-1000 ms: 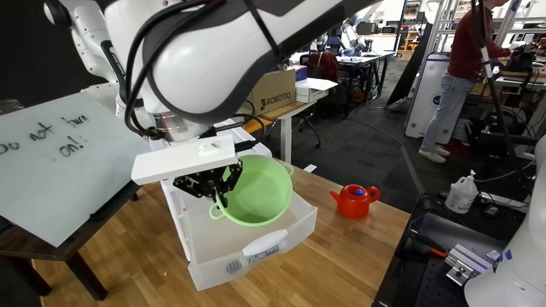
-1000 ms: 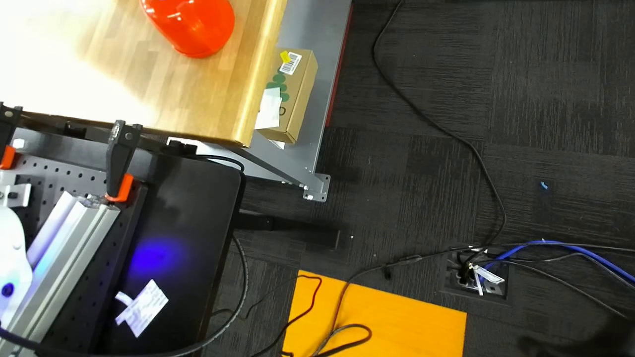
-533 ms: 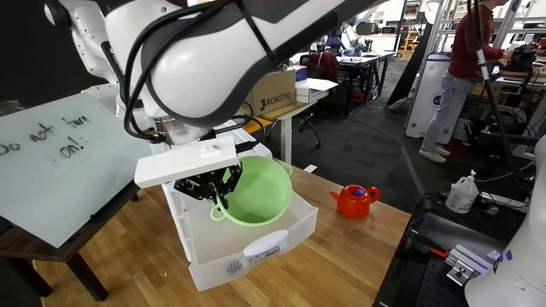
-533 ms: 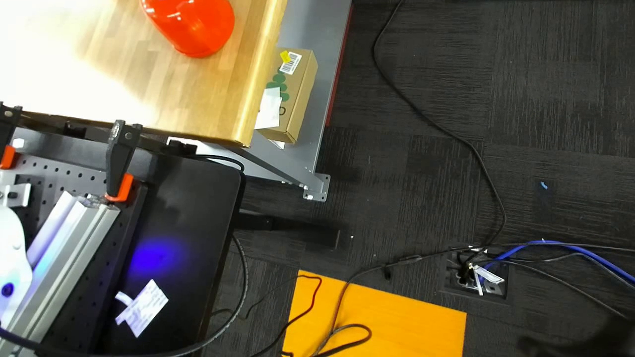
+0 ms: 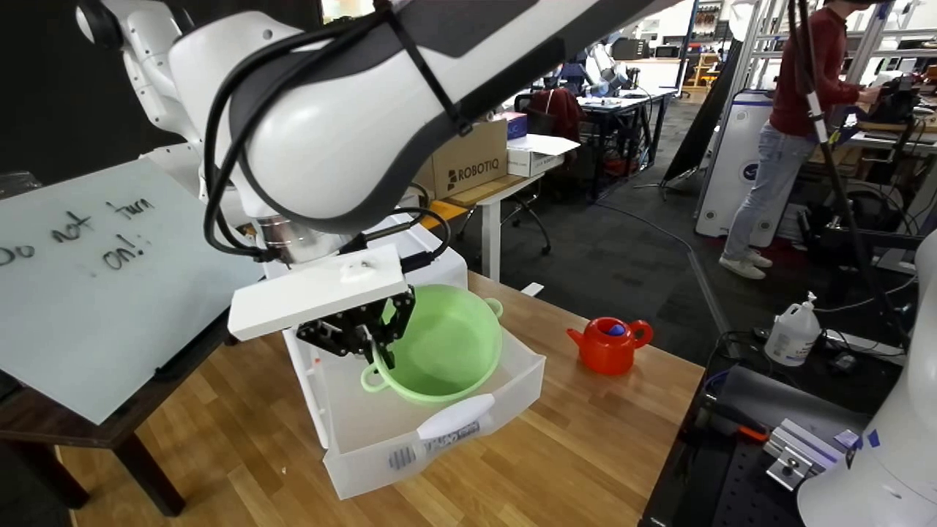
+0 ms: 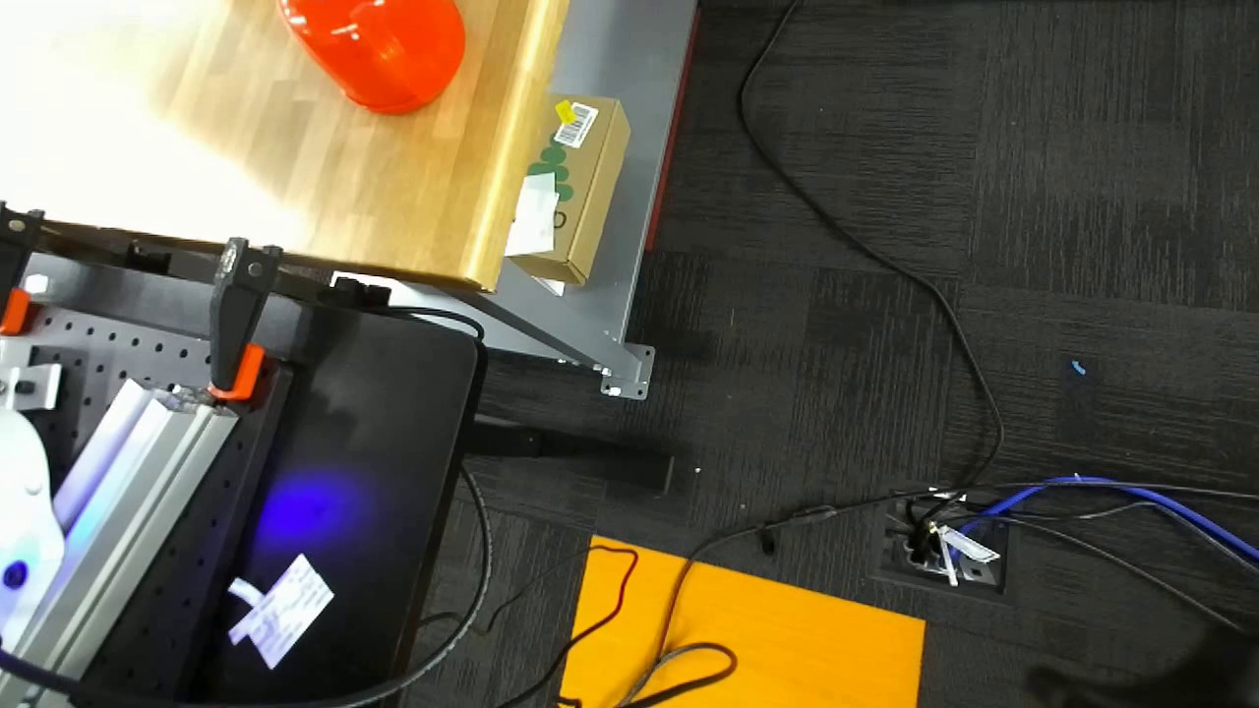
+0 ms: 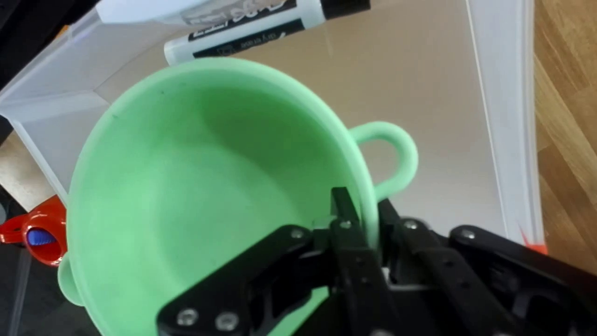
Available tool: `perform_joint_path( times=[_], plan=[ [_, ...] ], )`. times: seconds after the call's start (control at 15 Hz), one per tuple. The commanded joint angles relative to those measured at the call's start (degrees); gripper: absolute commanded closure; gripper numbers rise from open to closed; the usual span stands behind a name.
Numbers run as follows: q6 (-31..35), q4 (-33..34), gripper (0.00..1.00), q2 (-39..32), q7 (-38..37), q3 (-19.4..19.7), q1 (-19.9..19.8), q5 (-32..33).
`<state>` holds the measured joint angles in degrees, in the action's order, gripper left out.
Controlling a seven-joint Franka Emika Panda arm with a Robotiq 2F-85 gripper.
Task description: Pick the green pot and put it in the drawer on the table
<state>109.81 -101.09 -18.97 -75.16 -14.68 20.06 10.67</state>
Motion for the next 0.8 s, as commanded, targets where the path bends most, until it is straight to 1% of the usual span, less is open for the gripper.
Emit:
perform_joint_path(
  times=[0.0,0.47,0.53,0.6,0.73],
  plan=[
    [-3.1,3.1,0.56,-1.8,1.3,1.2,1.4,-1.0],
    [-2.3,2.8,0.07,-1.3,1.5,1.3,2.0,-0.9],
    [-1.9,2.4,0.02,-0.9,1.3,1.3,2.0,-0.7],
    [-1.4,1.9,0.00,-0.2,0.9,1.4,2.0,-0.6],
    [-0.5,0.4,0.00,1.6,-0.3,1.8,1.9,0.1]
  ],
)
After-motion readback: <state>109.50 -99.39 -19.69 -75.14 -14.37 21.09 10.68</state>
